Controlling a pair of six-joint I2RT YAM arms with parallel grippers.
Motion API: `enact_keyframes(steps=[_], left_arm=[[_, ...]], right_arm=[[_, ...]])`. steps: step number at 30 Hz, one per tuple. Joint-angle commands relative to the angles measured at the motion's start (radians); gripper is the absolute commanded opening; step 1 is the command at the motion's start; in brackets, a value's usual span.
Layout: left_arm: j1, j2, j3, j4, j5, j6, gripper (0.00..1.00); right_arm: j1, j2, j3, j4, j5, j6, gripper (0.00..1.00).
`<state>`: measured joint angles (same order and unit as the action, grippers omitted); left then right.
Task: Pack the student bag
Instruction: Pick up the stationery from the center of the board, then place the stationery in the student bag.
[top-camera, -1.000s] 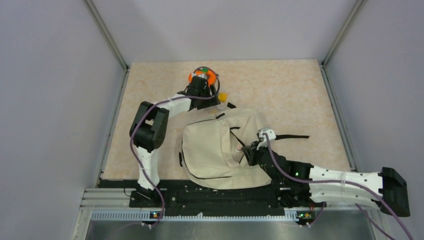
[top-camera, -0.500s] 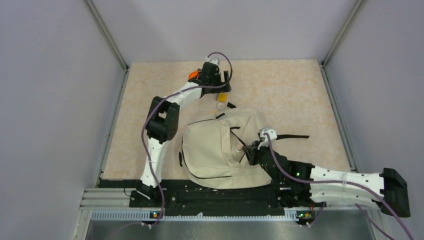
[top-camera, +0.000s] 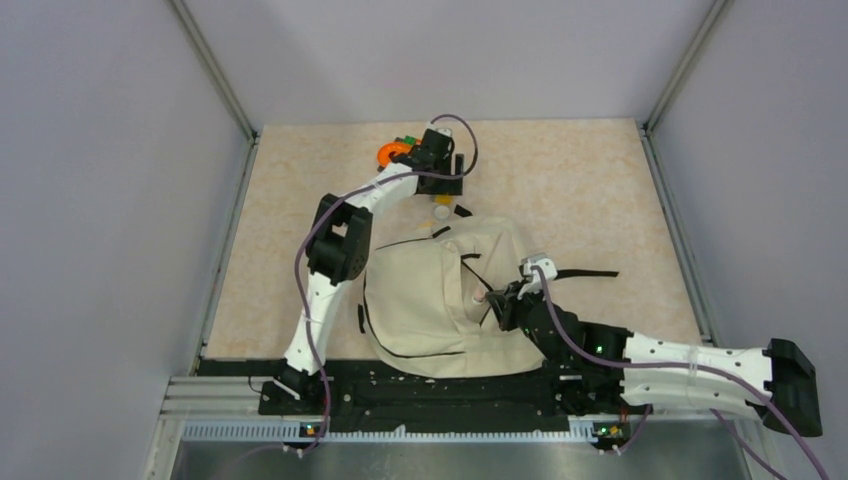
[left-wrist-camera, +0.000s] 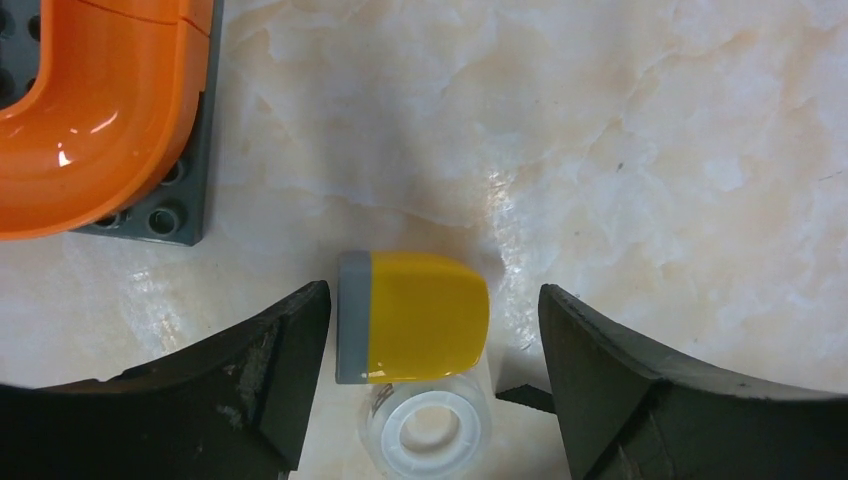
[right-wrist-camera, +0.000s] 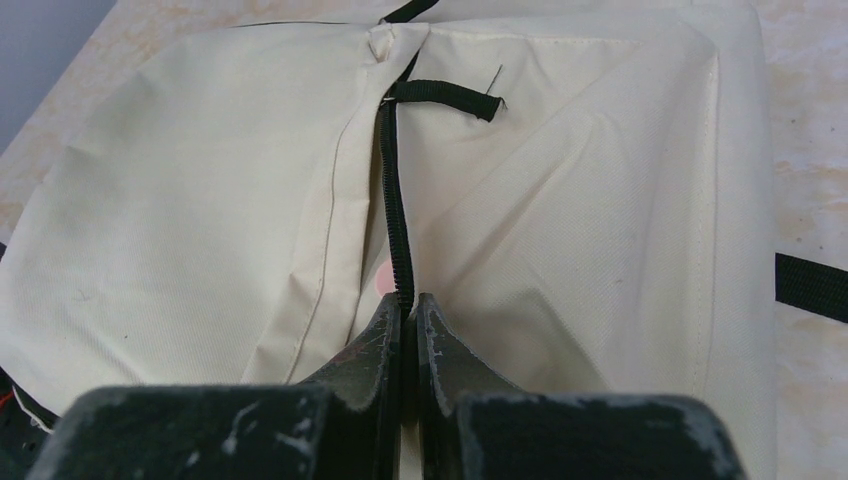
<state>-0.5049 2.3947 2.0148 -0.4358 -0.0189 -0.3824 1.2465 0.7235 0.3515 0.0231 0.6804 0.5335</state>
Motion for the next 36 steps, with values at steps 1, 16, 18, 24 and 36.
enact_keyframes(steps=[1, 16, 18, 24, 36], left_arm=[[-0.013, 0.014, 0.030, -0.071, -0.086, 0.045, 0.80], [-0.026, -0.166, -0.218, 0.169, -0.072, 0.051, 0.21], [-0.027, -0.246, -0.268, 0.217, -0.079, 0.048, 0.19], [-0.033, -0.473, -0.405, 0.296, -0.056, 0.035, 0.17], [-0.112, -0.987, -0.952, 0.312, 0.299, 0.044, 0.15]], right_arm=[[-0.010, -0.041, -0.004, 0.015, 0.035, -0.002, 0.00], [-0.009, -0.045, 0.004, 0.021, 0.042, -0.012, 0.00], [-0.010, -0.040, 0.008, 0.024, 0.049, -0.020, 0.00], [-0.010, -0.010, 0.034, 0.025, 0.072, -0.055, 0.00], [-0.018, 0.045, 0.130, 0.096, 0.162, -0.237, 0.00]])
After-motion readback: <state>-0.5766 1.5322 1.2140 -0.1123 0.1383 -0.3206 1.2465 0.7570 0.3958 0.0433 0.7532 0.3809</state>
